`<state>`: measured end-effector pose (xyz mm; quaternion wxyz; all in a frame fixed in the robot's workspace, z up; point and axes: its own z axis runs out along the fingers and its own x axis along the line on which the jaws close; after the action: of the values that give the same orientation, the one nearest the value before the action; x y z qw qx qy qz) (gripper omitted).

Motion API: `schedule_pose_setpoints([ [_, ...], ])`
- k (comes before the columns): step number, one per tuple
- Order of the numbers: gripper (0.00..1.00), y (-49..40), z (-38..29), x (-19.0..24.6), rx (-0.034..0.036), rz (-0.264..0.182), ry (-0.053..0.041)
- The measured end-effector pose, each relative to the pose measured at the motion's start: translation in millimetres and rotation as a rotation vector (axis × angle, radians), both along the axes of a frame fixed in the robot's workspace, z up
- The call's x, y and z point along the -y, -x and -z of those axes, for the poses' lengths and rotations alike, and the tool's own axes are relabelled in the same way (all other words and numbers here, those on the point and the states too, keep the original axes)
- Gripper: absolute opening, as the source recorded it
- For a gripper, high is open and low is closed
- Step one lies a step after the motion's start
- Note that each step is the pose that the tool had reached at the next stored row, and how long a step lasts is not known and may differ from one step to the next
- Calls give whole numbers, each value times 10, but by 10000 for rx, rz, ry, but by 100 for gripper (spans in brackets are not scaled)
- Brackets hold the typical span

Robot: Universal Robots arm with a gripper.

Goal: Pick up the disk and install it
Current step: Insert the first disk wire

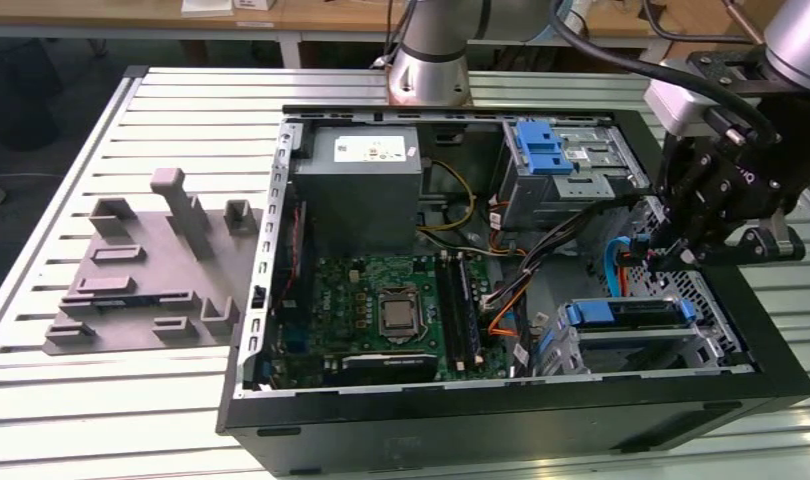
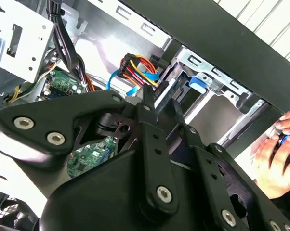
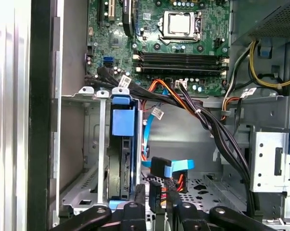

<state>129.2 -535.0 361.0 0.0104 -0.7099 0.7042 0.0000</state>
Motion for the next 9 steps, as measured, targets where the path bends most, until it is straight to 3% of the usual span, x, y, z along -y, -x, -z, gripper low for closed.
schedule_pose_setpoints([
  [9, 31, 0, 67, -12, 1, 14, 0],
])
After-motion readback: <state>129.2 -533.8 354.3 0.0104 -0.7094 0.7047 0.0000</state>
